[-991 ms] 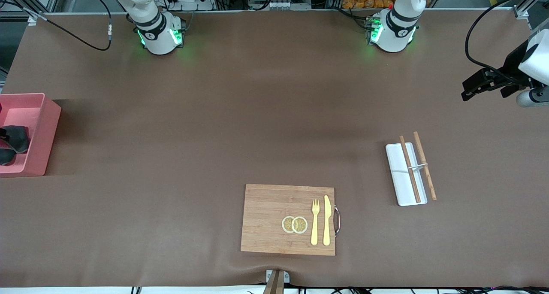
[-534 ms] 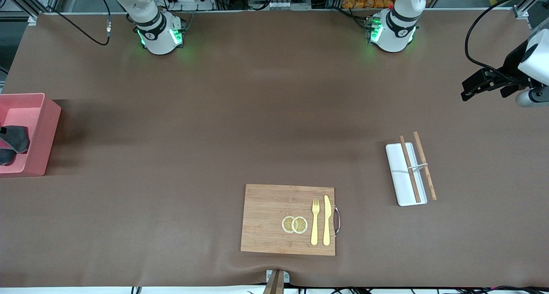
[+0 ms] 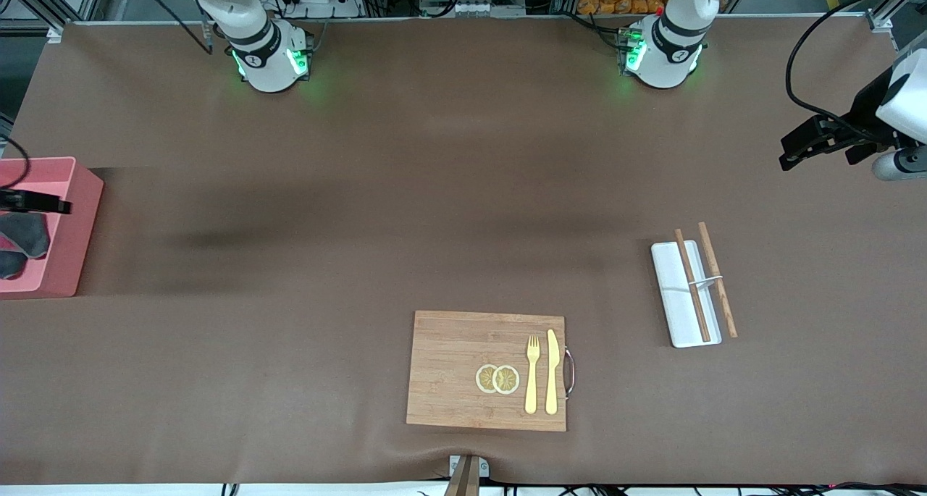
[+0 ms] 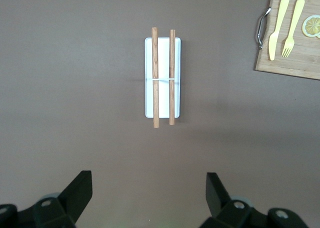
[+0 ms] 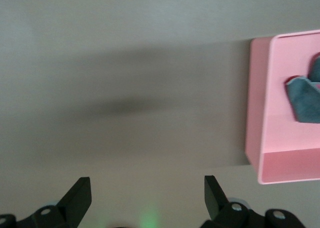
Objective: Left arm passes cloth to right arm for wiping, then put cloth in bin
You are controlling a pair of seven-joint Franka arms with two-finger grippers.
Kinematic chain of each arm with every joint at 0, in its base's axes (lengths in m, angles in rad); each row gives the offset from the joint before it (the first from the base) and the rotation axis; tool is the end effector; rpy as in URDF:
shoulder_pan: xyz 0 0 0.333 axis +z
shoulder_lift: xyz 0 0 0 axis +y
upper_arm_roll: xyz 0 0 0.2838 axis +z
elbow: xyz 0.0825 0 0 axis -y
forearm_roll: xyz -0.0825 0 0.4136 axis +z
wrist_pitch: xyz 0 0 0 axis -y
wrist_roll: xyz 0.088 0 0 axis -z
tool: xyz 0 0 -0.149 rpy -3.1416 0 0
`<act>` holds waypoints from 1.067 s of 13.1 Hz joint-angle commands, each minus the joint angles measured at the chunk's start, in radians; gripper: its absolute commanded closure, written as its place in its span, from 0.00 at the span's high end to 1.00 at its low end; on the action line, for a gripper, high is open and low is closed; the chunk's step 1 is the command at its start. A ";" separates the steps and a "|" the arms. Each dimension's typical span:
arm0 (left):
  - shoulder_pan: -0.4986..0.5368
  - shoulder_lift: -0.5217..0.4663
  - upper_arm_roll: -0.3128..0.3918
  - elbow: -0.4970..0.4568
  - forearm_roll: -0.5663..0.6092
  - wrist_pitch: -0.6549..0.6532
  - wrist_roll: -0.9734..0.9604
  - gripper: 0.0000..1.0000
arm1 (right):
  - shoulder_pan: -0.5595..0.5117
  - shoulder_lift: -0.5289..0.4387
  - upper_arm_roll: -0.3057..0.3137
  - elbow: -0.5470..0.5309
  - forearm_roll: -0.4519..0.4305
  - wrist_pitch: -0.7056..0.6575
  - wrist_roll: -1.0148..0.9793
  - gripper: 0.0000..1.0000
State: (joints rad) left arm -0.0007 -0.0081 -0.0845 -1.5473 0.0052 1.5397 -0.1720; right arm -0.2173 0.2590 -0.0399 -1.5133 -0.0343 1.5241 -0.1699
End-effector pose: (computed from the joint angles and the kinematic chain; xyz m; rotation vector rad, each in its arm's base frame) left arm 0.5770 -0.0486 0.5640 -3.1329 -0.1363 -0.0019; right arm 0.6015 -0.1619 0.4185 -3.1051 0.1314 0.3933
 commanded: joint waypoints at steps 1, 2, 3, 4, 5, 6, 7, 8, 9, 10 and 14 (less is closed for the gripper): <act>0.004 -0.018 0.000 -0.010 -0.013 0.002 0.022 1.00 | 0.125 -0.073 -0.014 -0.039 0.014 -0.007 0.160 1.00; 0.005 -0.015 0.000 -0.007 -0.013 0.002 0.025 1.00 | 0.160 -0.098 -0.014 -0.039 0.028 -0.007 0.234 1.00; 0.005 -0.015 0.000 -0.005 -0.011 0.002 0.026 1.00 | 0.197 -0.127 -0.014 -0.041 0.039 -0.006 0.303 1.00; 0.007 -0.013 0.000 -0.004 -0.011 0.002 0.026 1.00 | 0.220 -0.154 -0.014 -0.044 0.050 0.002 0.331 1.00; 0.007 -0.012 0.002 -0.001 -0.011 0.002 0.026 1.00 | 0.225 -0.182 -0.014 -0.044 0.075 0.016 0.336 1.00; 0.007 -0.012 0.002 0.001 -0.011 0.002 0.026 1.00 | 0.222 -0.211 -0.017 -0.051 0.112 0.052 0.336 1.00; 0.007 -0.010 0.002 0.001 -0.011 0.002 0.026 1.00 | 0.216 -0.236 -0.018 -0.057 0.123 0.082 0.334 1.00; 0.007 -0.010 0.002 0.001 -0.011 0.002 0.026 1.00 | 0.216 -0.241 -0.021 -0.045 0.123 0.085 0.334 1.00; 0.007 -0.010 0.002 0.001 -0.011 0.002 0.026 1.00 | 0.216 -0.241 -0.023 -0.024 0.122 0.087 0.334 1.00; 0.007 -0.009 0.002 0.001 -0.011 0.002 0.026 1.00 | 0.217 -0.239 -0.020 0.016 0.110 0.085 0.333 1.00; 0.007 -0.007 0.002 0.001 -0.011 0.003 0.023 1.00 | 0.234 -0.211 -0.017 0.045 0.047 0.097 0.322 1.00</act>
State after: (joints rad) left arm 0.0008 -0.0080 -0.0836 -1.5461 0.0052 1.5397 -0.1720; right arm 0.0065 0.0285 -0.0580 -1.4847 0.0416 1.6160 0.1535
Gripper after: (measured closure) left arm 0.000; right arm 0.000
